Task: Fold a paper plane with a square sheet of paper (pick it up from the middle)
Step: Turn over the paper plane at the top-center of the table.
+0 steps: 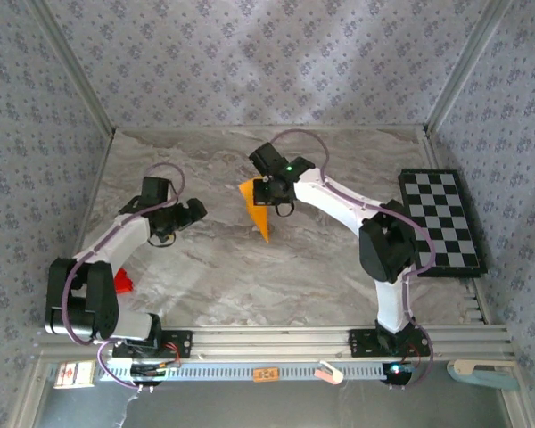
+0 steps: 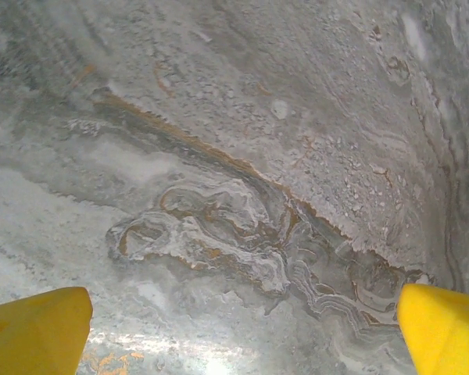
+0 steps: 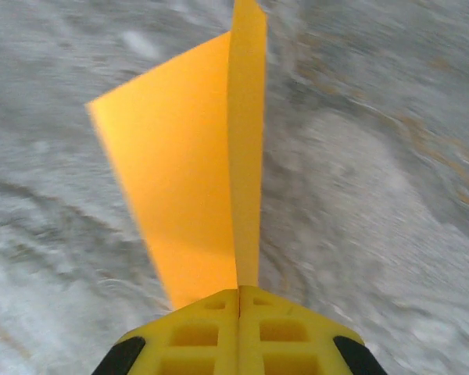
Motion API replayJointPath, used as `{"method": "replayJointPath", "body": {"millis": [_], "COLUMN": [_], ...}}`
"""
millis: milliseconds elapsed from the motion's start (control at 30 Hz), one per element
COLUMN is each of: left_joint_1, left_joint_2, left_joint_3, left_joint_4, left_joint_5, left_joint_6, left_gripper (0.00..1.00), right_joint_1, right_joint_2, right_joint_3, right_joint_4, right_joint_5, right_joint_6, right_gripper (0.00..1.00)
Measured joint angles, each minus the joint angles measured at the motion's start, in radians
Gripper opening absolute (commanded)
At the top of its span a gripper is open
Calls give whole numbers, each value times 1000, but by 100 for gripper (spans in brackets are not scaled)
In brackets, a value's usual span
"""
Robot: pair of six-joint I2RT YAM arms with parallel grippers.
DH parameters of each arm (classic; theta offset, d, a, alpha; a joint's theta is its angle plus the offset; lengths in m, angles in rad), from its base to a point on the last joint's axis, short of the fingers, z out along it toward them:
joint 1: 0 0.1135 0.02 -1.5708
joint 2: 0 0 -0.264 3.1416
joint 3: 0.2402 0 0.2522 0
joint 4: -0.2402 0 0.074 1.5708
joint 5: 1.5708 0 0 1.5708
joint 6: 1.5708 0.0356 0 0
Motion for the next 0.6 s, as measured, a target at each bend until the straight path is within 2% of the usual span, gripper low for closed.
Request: {"method": "replayJointPath", "body": {"millis": [200,333,467,600], "left_joint_1": [40,41,44,44], "left_joint_2": [-45,-122,-222,-251], "left_joint_3": [-49,-93,-156,-177], "left_joint_4": [24,50,70,90], "left_joint_5": [18,-20,-69,-78], "left_joint_6": [-77,-134,-184,-202], "left_gripper": [100,100,99,99], "right_joint_1": [0,-13,-26,-48], "right_joint_2": [0,18,58,82], "right_joint_3": [-39,-105,-177,-255], "right_joint_4": [178,306,415,492], "right_joint_5": [-215,-340,-420,-465], "right_joint_6": [-46,-27,3,27], "right_gripper": [0,0,0,1]}}
